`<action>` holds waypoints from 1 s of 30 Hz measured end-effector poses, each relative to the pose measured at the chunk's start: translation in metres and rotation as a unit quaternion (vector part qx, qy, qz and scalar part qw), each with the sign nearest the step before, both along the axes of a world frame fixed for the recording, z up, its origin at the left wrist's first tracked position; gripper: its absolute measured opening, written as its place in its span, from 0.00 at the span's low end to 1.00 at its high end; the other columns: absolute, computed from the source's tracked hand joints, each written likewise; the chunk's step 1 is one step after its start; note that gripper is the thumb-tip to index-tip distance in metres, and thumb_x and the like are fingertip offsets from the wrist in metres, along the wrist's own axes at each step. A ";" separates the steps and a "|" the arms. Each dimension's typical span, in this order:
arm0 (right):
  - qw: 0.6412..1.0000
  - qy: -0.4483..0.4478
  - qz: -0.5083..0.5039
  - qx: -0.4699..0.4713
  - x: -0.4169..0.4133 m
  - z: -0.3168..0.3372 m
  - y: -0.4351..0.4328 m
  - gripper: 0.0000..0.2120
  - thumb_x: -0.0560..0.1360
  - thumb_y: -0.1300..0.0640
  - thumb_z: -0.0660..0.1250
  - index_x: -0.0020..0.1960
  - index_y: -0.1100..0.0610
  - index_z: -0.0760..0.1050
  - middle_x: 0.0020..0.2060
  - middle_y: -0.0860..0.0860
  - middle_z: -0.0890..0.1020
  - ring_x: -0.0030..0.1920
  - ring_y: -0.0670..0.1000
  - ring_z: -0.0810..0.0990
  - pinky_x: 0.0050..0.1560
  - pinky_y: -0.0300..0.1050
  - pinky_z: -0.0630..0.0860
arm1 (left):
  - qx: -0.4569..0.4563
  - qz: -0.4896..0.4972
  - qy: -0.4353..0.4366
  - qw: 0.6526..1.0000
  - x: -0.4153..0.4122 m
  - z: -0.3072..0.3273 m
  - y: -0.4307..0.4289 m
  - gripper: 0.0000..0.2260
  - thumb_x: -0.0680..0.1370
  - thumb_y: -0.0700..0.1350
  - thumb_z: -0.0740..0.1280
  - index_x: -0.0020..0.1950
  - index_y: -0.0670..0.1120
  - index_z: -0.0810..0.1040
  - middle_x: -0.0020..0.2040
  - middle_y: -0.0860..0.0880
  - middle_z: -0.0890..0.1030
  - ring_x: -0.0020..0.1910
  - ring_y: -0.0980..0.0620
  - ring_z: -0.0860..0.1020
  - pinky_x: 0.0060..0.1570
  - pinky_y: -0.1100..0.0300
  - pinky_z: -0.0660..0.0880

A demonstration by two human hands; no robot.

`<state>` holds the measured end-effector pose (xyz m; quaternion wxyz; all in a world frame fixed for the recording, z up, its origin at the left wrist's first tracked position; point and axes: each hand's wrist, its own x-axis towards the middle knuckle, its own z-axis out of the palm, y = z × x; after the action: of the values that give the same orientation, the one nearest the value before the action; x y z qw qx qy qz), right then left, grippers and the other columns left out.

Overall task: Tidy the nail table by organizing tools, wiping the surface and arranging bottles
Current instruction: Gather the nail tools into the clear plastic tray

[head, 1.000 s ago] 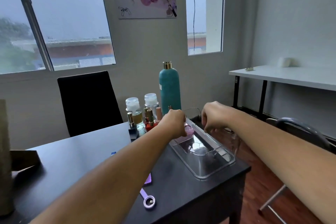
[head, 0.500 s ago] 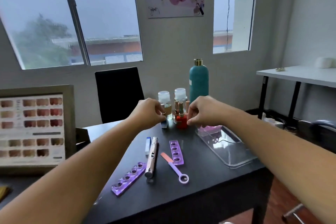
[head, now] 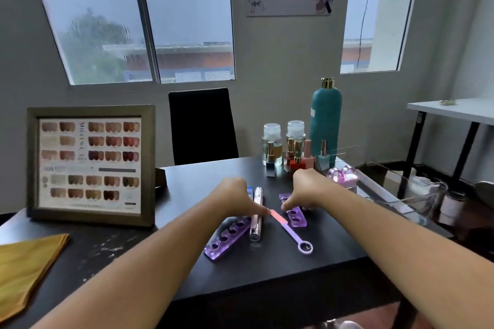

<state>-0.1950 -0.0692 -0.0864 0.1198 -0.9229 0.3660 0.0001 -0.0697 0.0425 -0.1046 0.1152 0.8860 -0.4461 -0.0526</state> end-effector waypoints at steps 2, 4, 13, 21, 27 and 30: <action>1.000 0.007 -0.005 0.014 0.003 0.000 0.000 0.18 0.66 0.49 0.77 0.33 0.57 0.70 0.28 0.51 0.74 0.26 0.48 0.72 0.24 0.39 0.68 | 0.001 -0.002 -0.003 1.000 -0.003 -0.002 -0.002 0.25 0.63 0.63 0.74 0.28 0.45 0.67 0.27 0.50 0.68 0.27 0.54 0.65 0.24 0.60 0.60; 0.998 0.002 -0.017 0.055 0.006 0.000 0.000 0.16 0.67 0.53 0.76 0.34 0.59 0.71 0.28 0.52 0.75 0.26 0.49 0.75 0.25 0.39 0.72 | -0.006 0.001 0.007 1.000 -0.004 -0.002 -0.005 0.22 0.63 0.60 0.75 0.29 0.46 0.68 0.28 0.50 0.71 0.27 0.55 0.68 0.24 0.61 0.62; 0.987 -0.131 -0.031 0.090 -0.021 0.062 -0.024 0.12 0.66 0.58 0.77 0.45 0.65 0.82 0.38 0.59 0.85 0.36 0.53 0.81 0.46 0.50 0.82 | -0.078 0.008 0.098 0.992 0.000 0.049 0.001 0.16 0.68 0.54 0.72 0.39 0.40 0.82 0.32 0.48 0.78 0.29 0.53 0.74 0.27 0.65 0.70; 0.973 -0.176 -0.123 0.082 -0.095 0.100 -0.084 0.07 0.70 0.64 0.73 0.45 0.67 0.80 0.34 0.57 0.82 0.29 0.49 0.80 0.26 0.38 0.75 | -0.143 -0.089 0.110 0.980 -0.055 0.094 -0.059 0.14 0.68 0.51 0.72 0.39 0.40 0.79 0.31 0.47 0.77 0.28 0.51 0.75 0.31 0.62 0.76; 0.970 -0.133 -0.161 0.126 -0.124 0.074 -0.107 0.06 0.69 0.69 0.72 0.44 0.71 0.80 0.23 0.56 0.81 0.25 0.51 0.80 0.29 0.41 0.79 | -0.100 -0.129 0.075 0.984 -0.101 0.083 -0.120 0.16 0.68 0.55 0.73 0.35 0.44 0.73 0.32 0.49 0.76 0.28 0.54 0.74 0.23 0.65 0.69; 0.971 -0.116 -0.162 0.129 -0.128 0.061 -0.113 0.09 0.68 0.68 0.73 0.46 0.71 0.81 0.32 0.59 0.83 0.33 0.54 0.82 0.40 0.48 0.82 | -0.089 -0.131 0.071 0.985 -0.114 0.070 -0.140 0.16 0.69 0.53 0.73 0.33 0.45 0.72 0.27 0.50 0.73 0.23 0.56 0.72 0.14 0.70 0.62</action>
<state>-0.3227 -0.1822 -0.0257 0.2779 -0.8218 0.4911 -0.0790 -0.1838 -0.0977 -0.0344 0.2167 0.8005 -0.5515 -0.0902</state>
